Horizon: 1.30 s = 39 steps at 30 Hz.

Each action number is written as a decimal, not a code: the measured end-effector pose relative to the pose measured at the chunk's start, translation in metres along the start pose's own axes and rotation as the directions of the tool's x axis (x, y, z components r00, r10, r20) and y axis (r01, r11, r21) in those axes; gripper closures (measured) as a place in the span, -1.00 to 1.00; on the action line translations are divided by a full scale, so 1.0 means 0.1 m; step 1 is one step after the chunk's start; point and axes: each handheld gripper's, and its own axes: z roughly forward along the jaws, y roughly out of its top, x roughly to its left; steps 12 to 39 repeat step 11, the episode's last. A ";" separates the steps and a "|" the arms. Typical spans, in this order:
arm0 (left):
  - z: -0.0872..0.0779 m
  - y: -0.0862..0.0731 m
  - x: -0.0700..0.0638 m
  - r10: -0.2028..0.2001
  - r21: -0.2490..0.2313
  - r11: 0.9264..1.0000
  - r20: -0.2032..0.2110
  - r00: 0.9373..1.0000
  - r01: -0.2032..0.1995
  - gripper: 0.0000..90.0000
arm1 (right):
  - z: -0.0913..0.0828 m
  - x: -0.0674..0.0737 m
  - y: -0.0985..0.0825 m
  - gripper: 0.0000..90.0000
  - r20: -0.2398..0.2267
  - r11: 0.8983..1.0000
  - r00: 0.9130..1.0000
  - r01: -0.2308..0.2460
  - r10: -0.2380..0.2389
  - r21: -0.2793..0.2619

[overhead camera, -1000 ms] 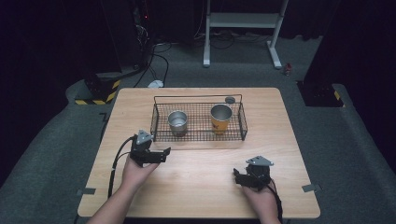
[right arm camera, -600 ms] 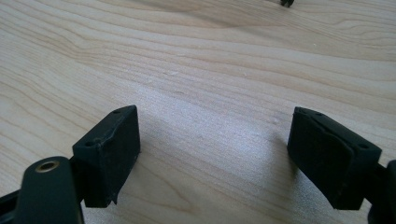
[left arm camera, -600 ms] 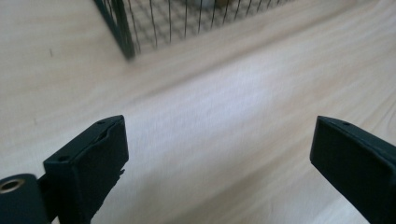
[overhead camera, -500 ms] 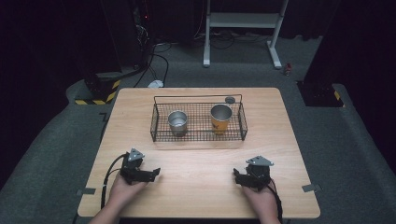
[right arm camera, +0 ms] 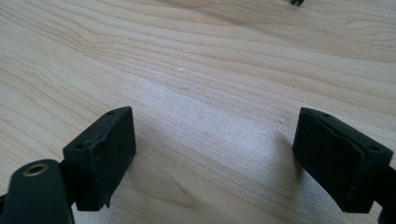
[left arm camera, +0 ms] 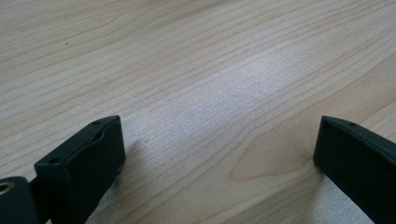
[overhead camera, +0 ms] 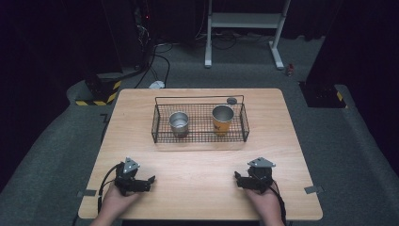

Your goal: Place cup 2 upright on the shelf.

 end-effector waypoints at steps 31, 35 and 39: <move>0.01 0.01 0.01 0.003 0.001 1.000 0.006 1.000 -0.003 -0.93 | 0.01 0.05 0.01 -0.75 -0.001 1.000 1.000 0.002 -0.002 0.004; 0.01 0.01 0.01 0.003 0.001 1.000 0.006 1.000 -0.003 -0.93 | 0.01 0.05 0.01 -0.75 -0.001 1.000 1.000 0.002 -0.002 0.004; 0.01 0.01 0.01 0.003 0.001 1.000 0.006 1.000 -0.003 -0.93 | 0.01 0.05 0.01 -0.75 -0.001 1.000 1.000 0.002 -0.002 0.004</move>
